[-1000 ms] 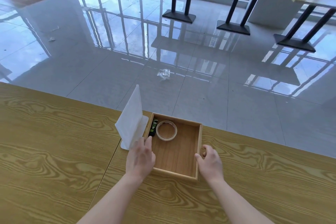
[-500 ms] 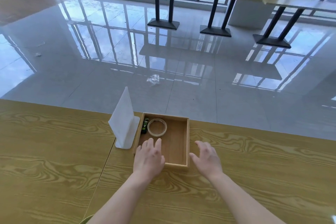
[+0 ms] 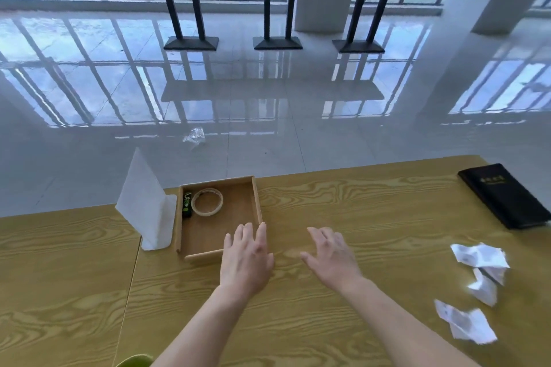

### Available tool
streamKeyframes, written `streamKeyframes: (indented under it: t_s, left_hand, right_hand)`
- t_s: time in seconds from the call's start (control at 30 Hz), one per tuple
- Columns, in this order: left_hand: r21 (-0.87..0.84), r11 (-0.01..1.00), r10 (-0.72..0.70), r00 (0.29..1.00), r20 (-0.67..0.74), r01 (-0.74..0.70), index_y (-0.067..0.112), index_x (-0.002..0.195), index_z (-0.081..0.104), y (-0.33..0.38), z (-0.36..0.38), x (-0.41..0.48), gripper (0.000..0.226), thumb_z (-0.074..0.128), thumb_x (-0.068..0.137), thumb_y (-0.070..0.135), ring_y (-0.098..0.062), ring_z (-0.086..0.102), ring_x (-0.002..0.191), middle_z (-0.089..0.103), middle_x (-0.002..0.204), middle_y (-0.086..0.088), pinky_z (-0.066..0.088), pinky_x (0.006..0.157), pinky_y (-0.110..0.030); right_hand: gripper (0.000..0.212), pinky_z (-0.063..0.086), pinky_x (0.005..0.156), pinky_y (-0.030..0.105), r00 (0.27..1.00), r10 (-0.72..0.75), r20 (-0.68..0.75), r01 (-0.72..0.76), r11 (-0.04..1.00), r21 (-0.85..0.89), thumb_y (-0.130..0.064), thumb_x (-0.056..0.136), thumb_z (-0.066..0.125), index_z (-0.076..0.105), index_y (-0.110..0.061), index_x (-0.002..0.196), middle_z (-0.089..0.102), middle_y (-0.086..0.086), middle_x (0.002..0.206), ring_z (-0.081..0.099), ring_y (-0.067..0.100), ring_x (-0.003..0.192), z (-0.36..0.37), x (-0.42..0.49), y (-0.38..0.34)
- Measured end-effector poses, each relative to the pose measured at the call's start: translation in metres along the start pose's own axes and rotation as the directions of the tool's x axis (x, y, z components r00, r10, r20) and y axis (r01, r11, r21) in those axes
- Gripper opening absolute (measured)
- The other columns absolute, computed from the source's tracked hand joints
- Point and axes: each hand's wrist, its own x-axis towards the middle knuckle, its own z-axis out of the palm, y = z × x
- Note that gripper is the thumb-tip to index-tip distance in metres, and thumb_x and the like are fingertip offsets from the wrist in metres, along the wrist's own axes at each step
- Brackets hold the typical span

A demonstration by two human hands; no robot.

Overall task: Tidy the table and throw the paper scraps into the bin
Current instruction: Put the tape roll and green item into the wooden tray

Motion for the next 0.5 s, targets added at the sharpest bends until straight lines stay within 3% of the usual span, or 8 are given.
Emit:
streamKeyframes:
  t_s: [0.3,0.5]
  left_hand:
    - [-0.006,0.985,0.174,0.982,0.072,-0.174,0.018,0.151,0.023,0.094,0.019,-0.016,0.069,0.046,0.089,0.038,-0.028,0.028,0.143,0.035,0.152,-0.011,0.026,0.116,-0.049]
    - [-0.041,0.976,0.217,0.969,0.115,-0.213,0.021,0.151,0.023,0.172,0.041,-0.03,0.072,0.05,0.089,0.045,-0.027,0.027,0.144,0.034,0.153,-0.011,0.024,0.118,-0.045]
  right_hand:
    - [0.06,0.038,0.104,0.038,0.989,0.126,-0.082,-0.124,0.992,0.035,-0.049,0.092,0.055,0.038,-0.022,0.143,0.047,0.004,0.139,0.04,0.027,0.126,-0.029,-0.061,0.079]
    - [0.059,0.038,0.103,0.033,0.981,0.152,-0.125,-0.143,0.987,0.076,-0.047,0.092,0.057,0.04,-0.021,0.143,0.049,0.003,0.136,0.042,0.025,0.123,-0.046,-0.092,0.147]
